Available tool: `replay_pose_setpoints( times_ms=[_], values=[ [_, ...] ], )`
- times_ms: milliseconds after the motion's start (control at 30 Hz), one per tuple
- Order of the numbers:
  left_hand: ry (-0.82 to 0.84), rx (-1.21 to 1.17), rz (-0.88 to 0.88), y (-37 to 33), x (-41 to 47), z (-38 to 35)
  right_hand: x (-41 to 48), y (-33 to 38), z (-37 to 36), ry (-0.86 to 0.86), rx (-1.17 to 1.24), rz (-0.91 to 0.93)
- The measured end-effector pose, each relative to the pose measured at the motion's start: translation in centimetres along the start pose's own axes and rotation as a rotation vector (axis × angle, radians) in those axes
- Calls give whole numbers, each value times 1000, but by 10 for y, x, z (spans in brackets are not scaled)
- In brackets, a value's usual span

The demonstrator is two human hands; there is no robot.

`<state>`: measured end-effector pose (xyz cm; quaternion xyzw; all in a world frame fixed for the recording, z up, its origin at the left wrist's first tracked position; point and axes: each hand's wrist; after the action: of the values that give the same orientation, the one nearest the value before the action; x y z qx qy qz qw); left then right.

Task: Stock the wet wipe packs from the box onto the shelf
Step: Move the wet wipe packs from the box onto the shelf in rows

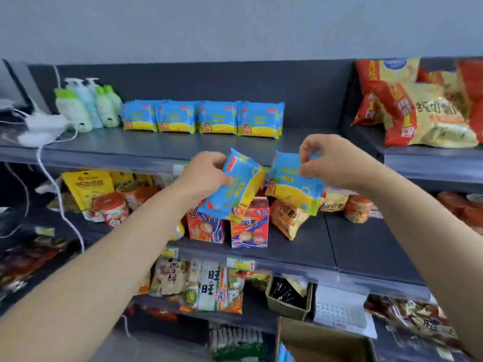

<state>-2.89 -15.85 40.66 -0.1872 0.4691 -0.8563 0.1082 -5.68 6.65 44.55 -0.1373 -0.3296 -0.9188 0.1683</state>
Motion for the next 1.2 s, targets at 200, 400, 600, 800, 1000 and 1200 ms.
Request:
replay_pose_setpoints(
  times_ms=[200, 400, 600, 800, 1000, 1200],
  values=[
    [-188, 220, -212, 13, 67, 83, 62, 67, -45, -144, 93, 132],
    [-317, 423, -321, 44, 164, 170, 143, 123, -117, -209, 140, 125],
    [-248, 662, -298, 99, 260, 216, 224, 161, -191, -214, 110, 81],
    [-20, 824, -342, 131, 328, 216, 277, 167, -250, -158, 52, 13],
    [79, 871, -350, 145, 373, 210, 312, 160, -283, -133, 40, -32],
    [9, 763, -385, 156, 392, 211, 326, 159, -301, -226, 39, -70]
  ],
)
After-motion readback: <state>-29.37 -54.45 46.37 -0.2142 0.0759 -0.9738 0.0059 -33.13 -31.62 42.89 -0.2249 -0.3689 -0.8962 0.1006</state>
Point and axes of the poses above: each hand's wrist, its own x-axis towards the middle knuckle, its own z-axis out of the back of the hand, y = z × x, and after that the axes turned 11 degrees about -y, right-handed
